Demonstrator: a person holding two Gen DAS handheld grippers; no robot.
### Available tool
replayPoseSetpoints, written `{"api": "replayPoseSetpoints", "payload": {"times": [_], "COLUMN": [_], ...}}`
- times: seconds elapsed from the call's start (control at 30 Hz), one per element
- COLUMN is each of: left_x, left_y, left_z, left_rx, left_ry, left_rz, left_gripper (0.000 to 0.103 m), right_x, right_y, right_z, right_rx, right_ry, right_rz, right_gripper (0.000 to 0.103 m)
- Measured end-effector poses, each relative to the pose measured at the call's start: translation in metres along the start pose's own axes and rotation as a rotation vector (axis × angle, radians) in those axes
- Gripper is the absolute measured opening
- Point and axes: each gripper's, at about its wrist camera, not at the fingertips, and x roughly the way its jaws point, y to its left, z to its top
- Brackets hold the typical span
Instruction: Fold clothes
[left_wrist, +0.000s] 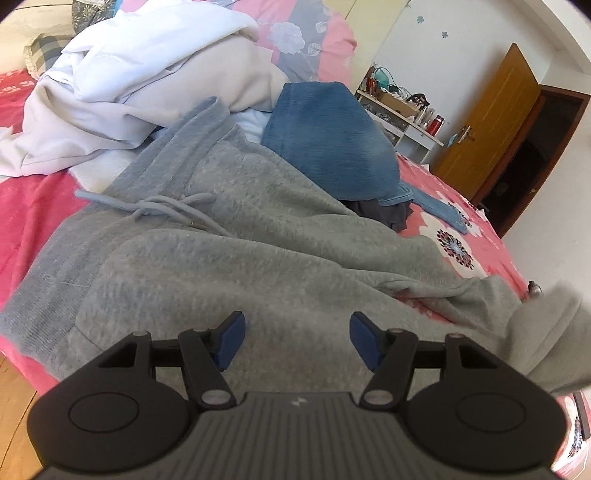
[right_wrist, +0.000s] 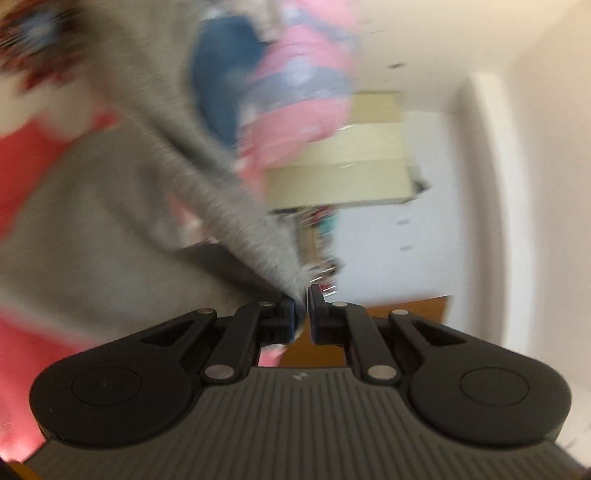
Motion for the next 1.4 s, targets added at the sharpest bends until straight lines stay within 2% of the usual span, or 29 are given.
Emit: {"api": "replayPoseSetpoints", "payload": {"times": [0.1,0.13,0.17,0.23,0.27,0.3,0.43,0.5,0.6,0.63,0.7,0.77,0.87,0.9,0.97,1.1,1.17,1.2,1.23,1.27,1.3,1.33,1.37,1.4], "left_x": [0.002,0.004,0.006,0.012,0.015,0.019,0.045,0.063,0.099,0.113,0.135,0.154,0.176,0.181,0.185,0.193,0.197,0.199,0.200,0.197,0.190,0.182,0.175,0.167], "left_y": [-0.001,-0.003,-0.010,-0.029,-0.039,-0.049,-0.100,-0.124,-0.155,-0.164,-0.179,-0.189,-0.197,-0.198,-0.198,-0.198,-0.198,-0.198,-0.198,-0.196,-0.193,-0.190,-0.187,-0.184], "left_z": [0.003,0.005,0.009,0.016,0.019,0.022,0.025,0.022,0.022,0.022,0.022,0.020,0.017,0.016,0.015,0.013,0.011,0.011,0.011,0.013,0.014,0.016,0.018,0.020], "left_rx": [0.023,0.036,0.061,0.120,0.149,0.182,0.343,0.424,0.507,0.529,0.578,0.623,0.679,0.693,0.706,0.732,0.745,0.752,0.750,0.736,0.725,0.713,0.702,0.690], "left_ry": [0.005,0.007,0.007,0.003,0.002,0.000,0.013,0.029,0.093,0.120,0.154,0.169,0.185,0.186,0.174,0.152,0.141,0.135,0.130,0.122,0.110,0.098,0.086,0.074], "left_rz": [-0.005,-0.010,-0.021,-0.050,-0.065,-0.083,-0.139,-0.153,-0.179,-0.176,-0.152,-0.137,-0.121,-0.118,-0.112,-0.099,-0.093,-0.090,-0.089,-0.099,-0.117,-0.136,-0.155,-0.173], "left_gripper": [0.063,0.063,0.063,0.063,0.063,0.064,0.064,0.064,0.064,0.064,0.064,0.062,0.055,0.054,0.046,0.036,0.015,0.013,0.009,0.005,0.005,0.004,0.004,0.004], "right_x": [-0.005,-0.005,-0.007,-0.015,-0.016,-0.018,-0.039,-0.039,-0.025,-0.015,0.019,0.073,0.175,0.210,0.279,0.372,0.409,0.427,0.440,0.446,0.453,0.459,0.462,0.457], "right_y": [0.052,0.067,0.075,0.072,0.058,0.041,-0.025,-0.055,-0.095,-0.105,-0.118,-0.121,-0.108,-0.102,-0.093,-0.073,-0.057,-0.046,-0.036,-0.031,-0.025,-0.019,-0.020,-0.034], "right_z": [-0.029,-0.038,-0.046,-0.056,-0.058,-0.063,-0.100,-0.123,-0.158,-0.166,-0.177,-0.189,-0.191,-0.186,-0.173,-0.146,-0.141,-0.140,-0.139,-0.137,-0.135,-0.133,-0.131,-0.129], "right_rx": [0.064,0.102,0.164,0.331,0.439,0.553,0.977,1.182,1.499,1.587,1.732,1.863,2.012,2.034,1.994,1.720,1.610,1.569,1.538,1.524,1.509,1.494,1.491,1.512], "right_ry": [0.147,0.195,0.232,0.258,0.277,0.293,0.159,0.077,-0.095,-0.136,-0.179,-0.179,-0.009,0.071,0.209,0.401,0.467,0.502,0.528,0.541,0.555,0.568,0.558,0.501], "right_rz": [0.237,0.304,0.349,0.382,0.431,0.496,0.664,0.681,0.634,0.613,0.602,0.653,0.813,0.860,0.912,0.811,0.794,0.826,0.855,0.880,0.905,0.930,0.944,0.931], "right_gripper": [0.011,0.021,0.024,0.026,0.043,0.052,0.064,0.065,0.073,0.078,0.080,0.084,0.085,0.085,0.085,0.085,0.085,0.084,0.079,0.048,0.028,0.012,0.005,0.005]}}
